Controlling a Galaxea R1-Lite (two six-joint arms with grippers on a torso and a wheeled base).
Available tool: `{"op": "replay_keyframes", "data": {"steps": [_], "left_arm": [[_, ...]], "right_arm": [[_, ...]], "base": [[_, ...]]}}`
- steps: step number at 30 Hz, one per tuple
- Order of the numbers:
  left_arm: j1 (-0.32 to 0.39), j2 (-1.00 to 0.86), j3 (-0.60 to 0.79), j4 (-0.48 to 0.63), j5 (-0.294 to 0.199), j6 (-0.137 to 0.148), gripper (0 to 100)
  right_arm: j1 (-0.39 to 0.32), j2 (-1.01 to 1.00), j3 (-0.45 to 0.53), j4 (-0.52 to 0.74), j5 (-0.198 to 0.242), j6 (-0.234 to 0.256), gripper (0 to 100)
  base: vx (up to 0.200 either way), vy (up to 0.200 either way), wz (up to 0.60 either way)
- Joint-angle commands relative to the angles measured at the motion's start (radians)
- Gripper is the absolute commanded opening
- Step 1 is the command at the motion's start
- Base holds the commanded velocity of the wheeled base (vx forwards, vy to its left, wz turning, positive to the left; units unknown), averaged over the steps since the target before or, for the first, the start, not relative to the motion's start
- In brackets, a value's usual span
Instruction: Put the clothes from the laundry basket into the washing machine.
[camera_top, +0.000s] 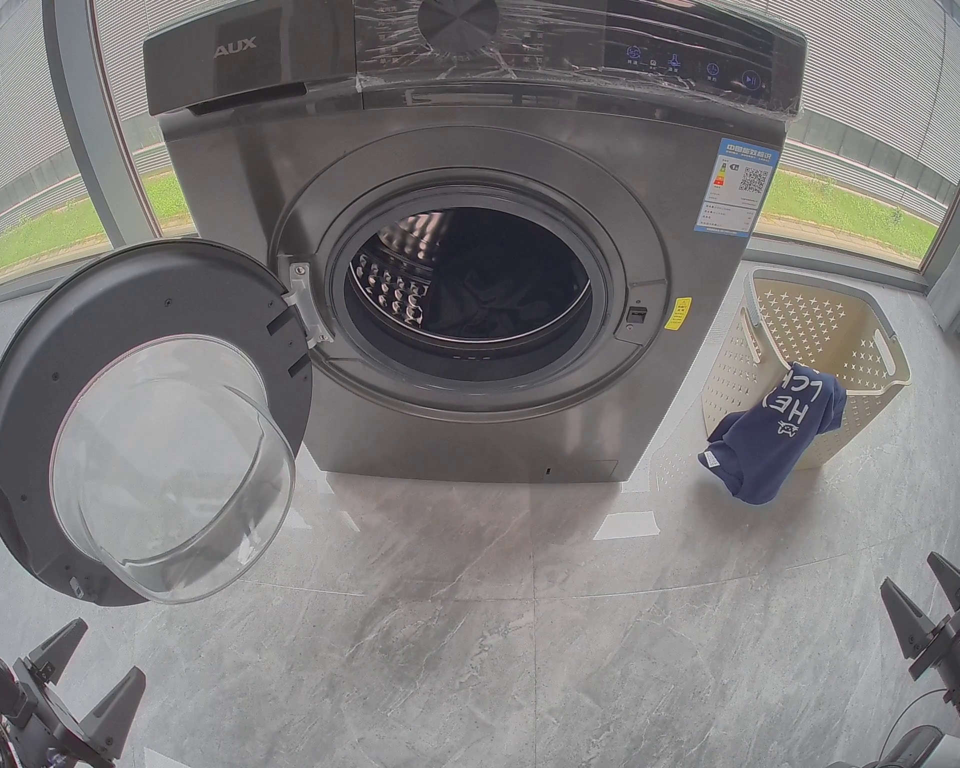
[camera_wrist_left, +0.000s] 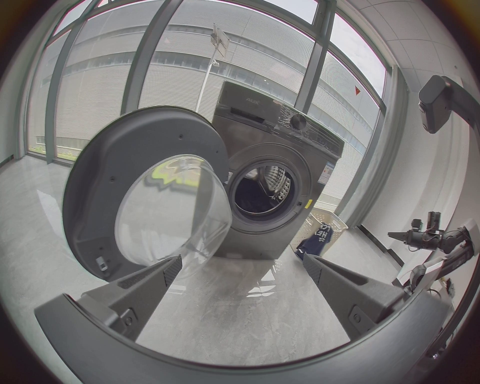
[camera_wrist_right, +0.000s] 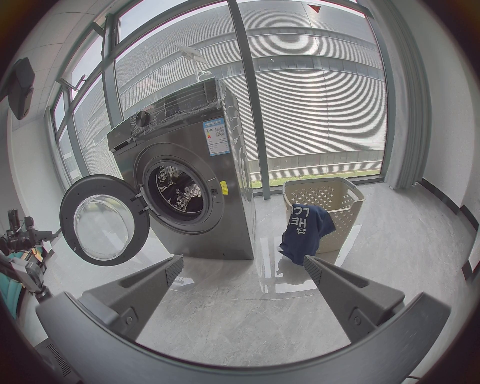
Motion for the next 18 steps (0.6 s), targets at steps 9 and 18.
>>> {"op": "replay_keyframes", "data": {"steps": [9, 18], "left_arm": [[0.157, -0.207, 0.017, 0.183, -0.03, 0.019, 100], [0.301, -0.245, 0.017, 0.209, -0.107, 0.064, 100]], "right_arm": [[-0.12, -0.352, 0.018, 0.248, 0.044, -0.022, 100], [-0.147, -0.431, 0.018, 0.409, 0.031, -0.03, 100]], "base": [[0.0, -0.089, 0.0], [0.0, 0.0, 0.0]]}}
